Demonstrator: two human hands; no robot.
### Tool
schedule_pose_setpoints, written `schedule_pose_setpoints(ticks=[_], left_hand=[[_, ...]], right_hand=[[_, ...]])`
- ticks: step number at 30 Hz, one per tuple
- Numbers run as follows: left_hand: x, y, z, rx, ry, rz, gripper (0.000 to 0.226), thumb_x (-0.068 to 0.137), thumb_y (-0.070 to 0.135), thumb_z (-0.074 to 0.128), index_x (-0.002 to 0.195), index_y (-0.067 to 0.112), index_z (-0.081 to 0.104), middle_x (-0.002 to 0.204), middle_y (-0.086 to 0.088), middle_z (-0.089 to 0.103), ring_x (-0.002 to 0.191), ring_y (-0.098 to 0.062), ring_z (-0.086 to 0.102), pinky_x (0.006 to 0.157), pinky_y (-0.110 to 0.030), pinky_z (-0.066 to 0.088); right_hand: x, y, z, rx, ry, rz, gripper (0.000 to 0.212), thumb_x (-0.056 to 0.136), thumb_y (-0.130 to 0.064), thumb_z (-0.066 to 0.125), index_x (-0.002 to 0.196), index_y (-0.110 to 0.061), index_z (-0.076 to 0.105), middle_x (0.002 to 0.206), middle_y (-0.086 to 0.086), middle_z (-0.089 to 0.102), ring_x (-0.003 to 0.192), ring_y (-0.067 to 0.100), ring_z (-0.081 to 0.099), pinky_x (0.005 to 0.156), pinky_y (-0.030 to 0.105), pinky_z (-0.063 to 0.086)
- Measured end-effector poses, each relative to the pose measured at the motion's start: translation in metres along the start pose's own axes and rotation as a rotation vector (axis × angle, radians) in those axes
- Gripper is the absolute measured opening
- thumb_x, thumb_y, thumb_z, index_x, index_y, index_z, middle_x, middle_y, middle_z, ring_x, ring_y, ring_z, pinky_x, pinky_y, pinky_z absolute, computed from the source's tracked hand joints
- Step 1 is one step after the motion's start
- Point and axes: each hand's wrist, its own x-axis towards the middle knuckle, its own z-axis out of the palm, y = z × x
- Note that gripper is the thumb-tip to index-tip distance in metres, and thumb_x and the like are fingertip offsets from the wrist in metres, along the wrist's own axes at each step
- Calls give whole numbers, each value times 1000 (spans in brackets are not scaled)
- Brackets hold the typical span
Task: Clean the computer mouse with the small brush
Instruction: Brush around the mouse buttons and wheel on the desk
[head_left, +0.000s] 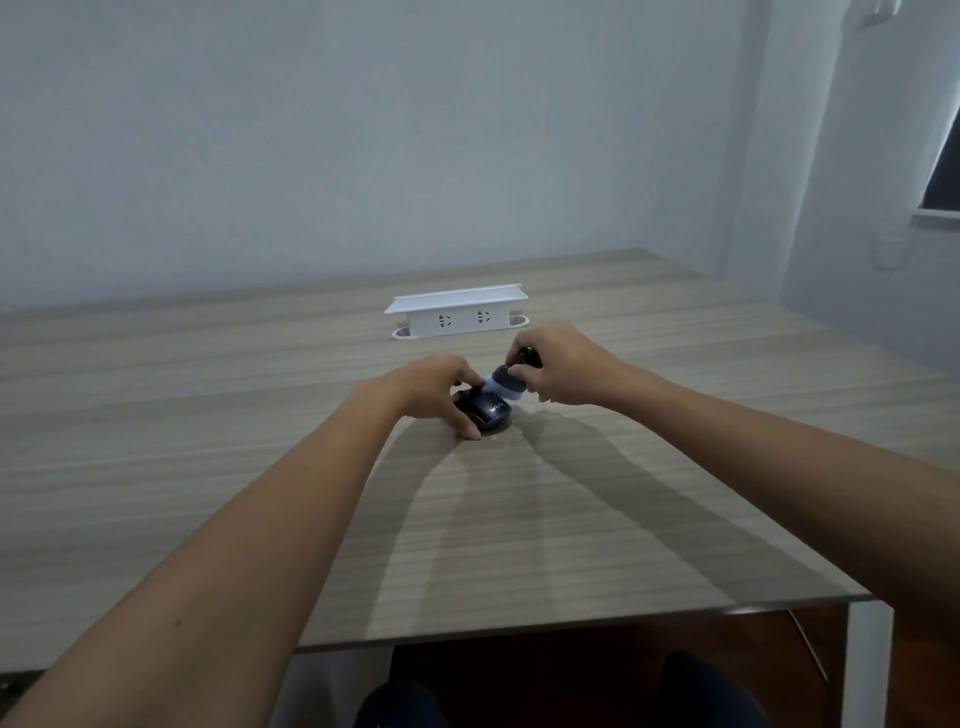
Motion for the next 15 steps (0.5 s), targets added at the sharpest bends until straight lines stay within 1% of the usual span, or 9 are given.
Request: schedule_pose_setpoints(ticks=[3, 5, 6, 8, 10, 13, 15], left_hand=[[1, -4, -3, 12, -22, 1, 78, 67, 39, 90, 138, 21, 60, 132, 3, 55, 125, -17, 52, 104, -37, 43], [2, -5, -5, 2, -31, 10, 77, 67, 37, 91, 136, 20, 62, 128, 3, 56, 121, -16, 55, 105, -39, 46], [3, -5, -6, -6, -34, 16, 75, 67, 36, 91, 135, 20, 63, 127, 2, 56, 120, -16, 57, 105, -40, 46], [3, -5, -6, -21, -35, 30, 71, 67, 35, 91, 132, 20, 66, 125, 1, 57, 116, -15, 59, 105, -39, 48], [4, -5, -6, -28, -26, 38, 69, 66, 34, 92, 129, 20, 68, 123, 0, 59, 113, -14, 61, 104, -39, 49], [4, -7, -6, -29, -13, 46, 65, 64, 35, 93, 124, 21, 71, 121, 0, 60, 110, -13, 62, 103, -40, 50], [5, -8, -5, -31, -6, 54, 63, 64, 37, 92, 121, 21, 72, 120, 0, 61, 109, -14, 63, 102, -40, 50]], right_hand=[[2, -1, 0, -27, -2, -34, 16, 94, -11, 61, 104, -4, 71, 100, 14, 70, 57, 3, 51, 62, 28, 49], [3, 0, -2, -40, -10, -42, 17, 94, -13, 62, 107, -6, 72, 105, 15, 68, 60, 1, 47, 65, 26, 44], [3, 0, -3, -45, -16, -45, 17, 94, -14, 63, 107, -7, 72, 106, 14, 67, 61, 1, 46, 64, 24, 43], [3, 0, -3, -43, -35, -55, 16, 94, -14, 64, 106, -8, 73, 104, 12, 67, 61, -2, 47, 58, 17, 41], [1, -1, -4, -44, -60, -67, 15, 93, -13, 64, 104, -9, 74, 96, 7, 68, 62, -6, 48, 57, 15, 40], [-3, -4, -12, -56, -95, -67, 16, 90, -12, 63, 100, -13, 75, 89, 2, 71, 57, -3, 54, 63, 23, 48], [-4, -3, -18, -40, -152, -57, 16, 89, -12, 63, 97, -15, 75, 84, 1, 74, 53, 3, 62, 63, 28, 56]])
